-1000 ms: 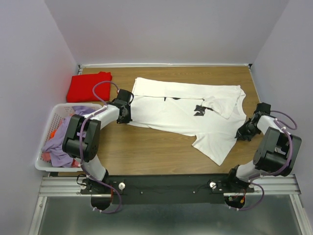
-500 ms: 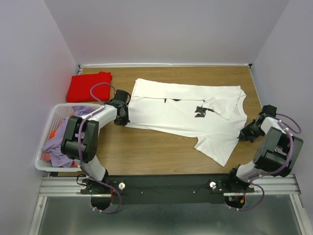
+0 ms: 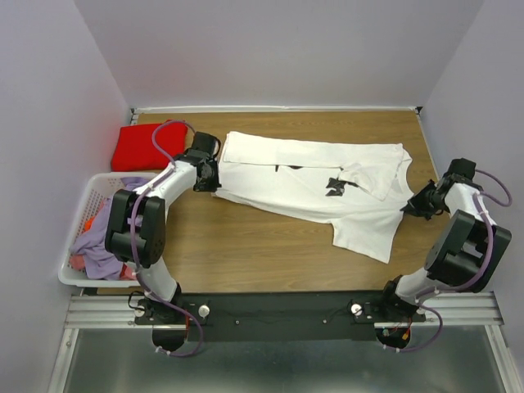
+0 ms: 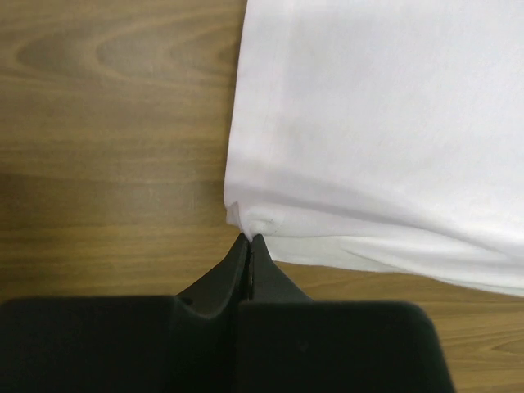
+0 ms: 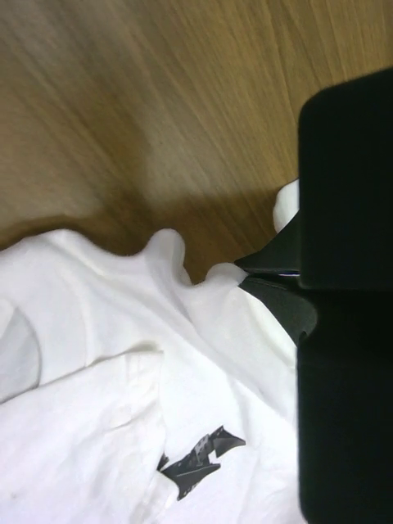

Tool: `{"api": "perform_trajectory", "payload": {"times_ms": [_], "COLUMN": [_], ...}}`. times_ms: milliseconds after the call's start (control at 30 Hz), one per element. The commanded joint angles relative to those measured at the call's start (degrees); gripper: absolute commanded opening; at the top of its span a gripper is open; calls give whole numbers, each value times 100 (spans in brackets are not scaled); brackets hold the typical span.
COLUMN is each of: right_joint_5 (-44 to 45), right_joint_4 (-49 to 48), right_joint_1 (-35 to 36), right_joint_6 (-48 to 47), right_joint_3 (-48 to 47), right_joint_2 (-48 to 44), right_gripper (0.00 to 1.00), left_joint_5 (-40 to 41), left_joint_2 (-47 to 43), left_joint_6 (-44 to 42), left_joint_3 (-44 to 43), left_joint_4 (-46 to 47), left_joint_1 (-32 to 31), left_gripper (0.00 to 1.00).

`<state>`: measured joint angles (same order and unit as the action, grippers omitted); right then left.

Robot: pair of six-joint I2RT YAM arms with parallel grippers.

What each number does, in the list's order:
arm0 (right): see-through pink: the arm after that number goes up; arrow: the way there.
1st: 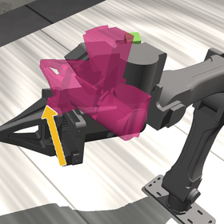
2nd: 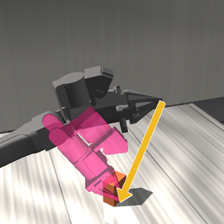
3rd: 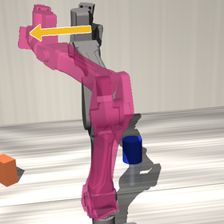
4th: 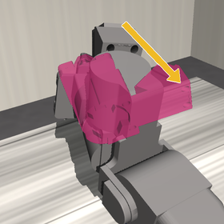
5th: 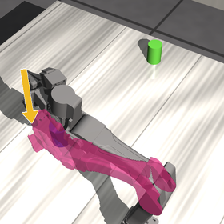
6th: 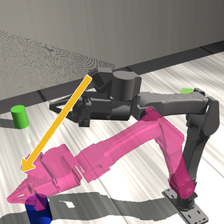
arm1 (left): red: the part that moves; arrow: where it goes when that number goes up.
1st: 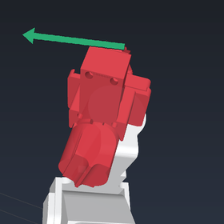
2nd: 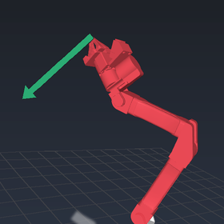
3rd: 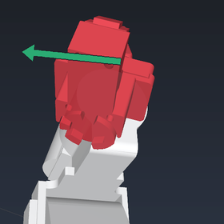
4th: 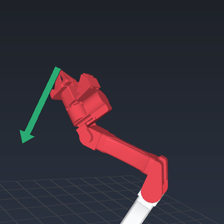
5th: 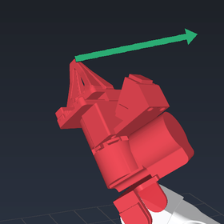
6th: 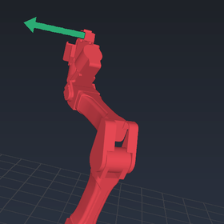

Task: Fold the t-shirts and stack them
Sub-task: Fold the tshirt

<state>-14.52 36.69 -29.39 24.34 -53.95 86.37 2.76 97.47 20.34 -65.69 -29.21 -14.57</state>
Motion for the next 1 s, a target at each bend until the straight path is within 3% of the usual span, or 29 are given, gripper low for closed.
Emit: {"api": "perform_trajectory", "payload": {"times_ms": [0, 567, 967], "right_joint_5": [-174, -262, 29], "right_joint_4": [102, -56, -127], "right_joint_1": [-67, 82, 108], "right_joint_6": [-131, -52, -70], "right_joint_3": [-483, -1635, -1978], "right_joint_2": [336, 1593, 1848], "right_gripper": [1, 1, 1], "left_joint_5": [58, -189, 84], "left_joint_2": [368, 1590, 1933], "left_joint_6": [-100, -21, -241], "left_joint_3": [-505, -1938, -2431], "left_joint_4": [-67, 100, 205], "left_joint_1": [94, 279, 279], "left_gripper": [0, 0, 0]}}
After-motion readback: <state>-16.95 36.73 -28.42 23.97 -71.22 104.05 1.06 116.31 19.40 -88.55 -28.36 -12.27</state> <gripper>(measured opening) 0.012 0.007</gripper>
